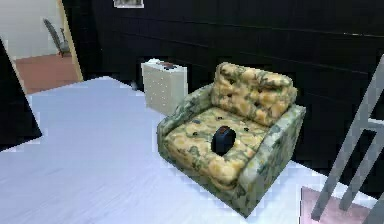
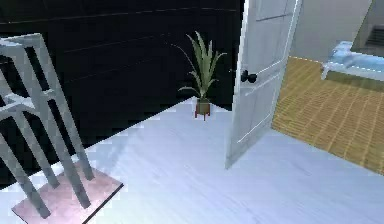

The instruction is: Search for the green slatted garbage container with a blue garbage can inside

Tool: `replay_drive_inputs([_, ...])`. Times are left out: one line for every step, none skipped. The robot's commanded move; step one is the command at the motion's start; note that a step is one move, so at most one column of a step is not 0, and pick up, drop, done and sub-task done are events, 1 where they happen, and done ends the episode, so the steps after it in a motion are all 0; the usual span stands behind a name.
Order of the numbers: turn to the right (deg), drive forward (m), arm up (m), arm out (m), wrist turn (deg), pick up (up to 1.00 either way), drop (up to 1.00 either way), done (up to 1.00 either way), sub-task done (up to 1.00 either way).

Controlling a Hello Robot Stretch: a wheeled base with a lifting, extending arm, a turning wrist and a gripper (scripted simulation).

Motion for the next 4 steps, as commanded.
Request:
replay_drive_inputs([-45.0,0.00,0.00,0.00,0.0,0.00,0.00,0.00,0.00])
replay_drive_inputs([0.0,0.15,0.00,0.00,0.0,0.00,0.00,0.00,0.00])
replay_drive_inputs([15.0,0.00,0.00,0.00,0.0,0.00,0.00,0.00,0.00])
replay_drive_inputs([0.0,0.85,0.00,0.00,0.0,0.00,0.00,0.00,0.00])
